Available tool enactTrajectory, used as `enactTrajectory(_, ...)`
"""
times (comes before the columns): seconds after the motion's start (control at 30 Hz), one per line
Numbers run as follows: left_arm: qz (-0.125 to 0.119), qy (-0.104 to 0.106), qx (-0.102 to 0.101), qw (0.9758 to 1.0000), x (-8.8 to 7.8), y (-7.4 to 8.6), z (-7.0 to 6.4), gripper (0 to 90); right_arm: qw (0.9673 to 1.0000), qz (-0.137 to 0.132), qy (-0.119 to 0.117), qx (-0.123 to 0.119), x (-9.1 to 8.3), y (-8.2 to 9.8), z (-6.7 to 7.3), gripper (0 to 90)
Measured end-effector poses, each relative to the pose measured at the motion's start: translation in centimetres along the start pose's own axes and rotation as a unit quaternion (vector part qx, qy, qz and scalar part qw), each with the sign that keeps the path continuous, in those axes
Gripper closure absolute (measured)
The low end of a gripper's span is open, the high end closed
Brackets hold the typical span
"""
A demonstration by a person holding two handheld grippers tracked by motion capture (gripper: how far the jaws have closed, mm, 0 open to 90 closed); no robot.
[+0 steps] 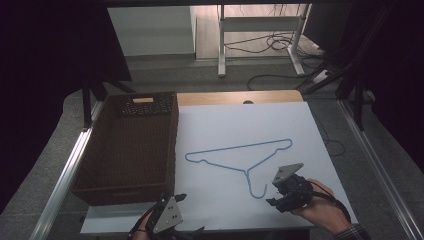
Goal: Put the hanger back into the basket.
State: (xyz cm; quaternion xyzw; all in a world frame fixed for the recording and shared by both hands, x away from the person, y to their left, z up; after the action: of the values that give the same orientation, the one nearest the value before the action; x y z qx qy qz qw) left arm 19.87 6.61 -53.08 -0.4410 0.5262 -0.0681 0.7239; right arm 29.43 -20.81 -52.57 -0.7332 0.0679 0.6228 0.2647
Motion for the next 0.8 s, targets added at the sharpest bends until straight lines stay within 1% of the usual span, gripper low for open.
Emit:
enactTrajectory(0.1, 0.003, 0.001, 0.000, 1.0000, 0.1, 0.1, 0.0, 2.0, 0.9998, 0.016, -0.002, -0.011, 0.5, -0.3, -0.3, 43.9)
enactTrajectory(0.23, 0.014, 0.002, 0.001, 0.9999, 0.4, 0.3, -0.1, 2.0, 0.9980, 0.050, 0.009, -0.038, 1.2, -0.6, -0.8, 47.6)
enactTrajectory(0.27, 0.016, 0.003, 0.002, 0.9999, 0.4, 0.3, -0.1, 1.9, 0.9975, 0.055, 0.010, -0.044, 1.3, -0.7, -1.0, 48.6)
enactTrajectory(0.3, 0.016, 0.003, 0.002, 0.9999, 0.4, 0.3, -0.1, 1.9, 0.9975, 0.055, 0.010, -0.044, 1.3, -0.7, -1.0, 48.6)
enactTrajectory(0.33, 0.016, 0.004, 0.003, 0.9999, 0.4, 0.3, -0.1, 1.9, 0.9969, 0.062, 0.009, -0.047, 1.4, -0.8, -1.1, 49.5)
enactTrajectory(0.37, 0.017, 0.004, 0.004, 0.9998, 0.5, 0.3, -0.1, 1.9, 0.9958, 0.071, 0.006, -0.058, 1.6, -1.2, -1.2, 51.7)
enactTrajectory(0.4, 0.017, 0.004, 0.004, 0.9998, 0.5, 0.3, -0.1, 1.9, 0.9958, 0.071, 0.006, -0.058, 1.6, -1.2, -1.2, 51.7)
enactTrajectory(0.43, 0.019, 0.004, 0.004, 0.9998, 0.5, 0.3, -0.1, 1.9, 0.9950, 0.076, 0.001, -0.065, 1.8, -1.5, -1.2, 53.6)
enactTrajectory(0.47, 0.019, 0.004, 0.004, 0.9998, 0.5, 0.3, -0.1, 1.9, 0.9950, 0.076, 0.001, -0.065, 1.8, -1.5, -1.2, 53.6)
enactTrajectory(0.5, 0.019, 0.004, 0.003, 0.9998, 0.5, 0.3, -0.1, 1.9, 0.9944, 0.079, -0.004, -0.070, 1.9, -1.7, -1.2, 54.5)
enactTrajectory(0.53, 0.019, 0.004, 0.003, 0.9998, 0.5, 0.4, -0.1, 1.9, 0.9931, 0.088, -0.011, -0.077, 2.0, -2.1, -1.1, 57.2)
enactTrajectory(0.57, 0.019, 0.005, 0.003, 0.9998, 0.5, 0.4, -0.1, 1.9, 0.9931, 0.088, -0.011, -0.077, 2.0, -2.1, -1.1, 57.2)
enactTrajectory(0.6, 0.020, 0.005, 0.004, 0.9998, 0.5, 0.4, -0.2, 1.9, 0.9921, 0.093, -0.012, -0.083, 2.2, -2.2, -1.1, 58.5)
enactTrajectory(0.63, 0.021, 0.004, 0.005, 0.9998, 0.5, 0.4, -0.2, 1.9, 0.9892, 0.110, -0.019, -0.095, 2.5, -2.4, -0.9, 61.2)
enactTrajectory(0.67, 0.021, 0.005, 0.005, 0.9998, 0.5, 0.4, -0.2, 1.9, 0.9878, 0.115, -0.019, -0.103, 2.6, -2.4, -0.9, 62.1)
enactTrajectory(0.7, 0.022, 0.005, 0.006, 0.9997, 0.5, 0.4, -0.2, 1.9, 0.9867, 0.121, -0.019, -0.107, 2.8, -2.5, -0.7, 63.4)
enactTrajectory(0.73, 0.022, 0.005, 0.006, 0.9997, 0.5, 0.4, -0.2, 1.9, 0.9867, 0.121, -0.019, -0.107, 2.8, -2.5, -0.7, 63.4)
enactTrajectory(0.77, 0.022, 0.005, 0.006, 0.9997, 0.5, 0.4, -0.2, 1.9, 0.9831, 0.134, -0.019, -0.123, 3.2, -2.6, -0.6, 65.7)
enactTrajectory(0.8, 0.023, 0.006, 0.007, 0.9997, 0.5, 0.4, -0.2, 1.9, 0.9820, 0.137, -0.017, -0.129, 3.3, -2.7, -0.6, 66.5)
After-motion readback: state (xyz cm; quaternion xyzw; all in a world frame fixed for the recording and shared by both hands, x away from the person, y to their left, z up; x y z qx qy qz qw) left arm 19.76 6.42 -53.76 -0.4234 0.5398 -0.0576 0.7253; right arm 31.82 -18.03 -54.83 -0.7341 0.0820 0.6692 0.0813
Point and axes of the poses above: each handheld gripper's, and its own axes: x roughly forward along the jaws, y roughly out of its underside, z roughly to its left, the point moved 8 cm from there along x, roughly forward along the jaws, and after that the axes turned 9 degrees about z, right-handed, at the moved point
